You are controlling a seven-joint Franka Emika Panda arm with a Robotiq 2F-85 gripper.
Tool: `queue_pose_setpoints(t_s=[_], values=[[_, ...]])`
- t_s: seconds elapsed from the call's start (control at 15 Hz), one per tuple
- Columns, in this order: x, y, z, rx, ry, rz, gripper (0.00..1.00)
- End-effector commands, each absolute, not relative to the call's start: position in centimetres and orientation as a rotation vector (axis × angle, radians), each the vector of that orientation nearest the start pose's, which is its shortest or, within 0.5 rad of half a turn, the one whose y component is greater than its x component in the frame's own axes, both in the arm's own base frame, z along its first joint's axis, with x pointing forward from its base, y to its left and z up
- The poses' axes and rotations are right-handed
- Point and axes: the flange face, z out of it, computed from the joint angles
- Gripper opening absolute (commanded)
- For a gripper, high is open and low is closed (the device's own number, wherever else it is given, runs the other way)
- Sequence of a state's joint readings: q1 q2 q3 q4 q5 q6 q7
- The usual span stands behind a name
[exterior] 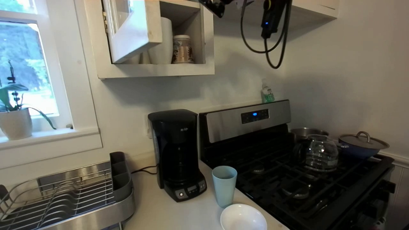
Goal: Open the top wall cupboard door
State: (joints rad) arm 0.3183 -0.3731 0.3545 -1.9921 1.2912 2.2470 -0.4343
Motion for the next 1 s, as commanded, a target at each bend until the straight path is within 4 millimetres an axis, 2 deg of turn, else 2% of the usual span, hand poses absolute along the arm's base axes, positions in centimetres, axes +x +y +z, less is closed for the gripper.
queue_pose_setpoints(t_s=[0.0,0.27,0.6,0.67,0.8,0.87,0.93], values=[[31.2,29.9,69.2,-2.076,-0.47,-0.458,0.32],[29.0,24.7,69.2,-2.293,-0.401,-0.343,0.6],[26.7,19.8,69.6,-2.533,-0.283,-0.142,0.95],[26.3,19.0,69.8,-2.58,-0.245,-0.113,0.99],[25.6,17.7,70.3,-2.671,-0.167,-0.062,1.0],[26.5,18.7,69.3,-2.591,-0.254,-0.085,1.0],[26.4,18.4,69.5,-2.601,-0.246,-0.085,1.0]])
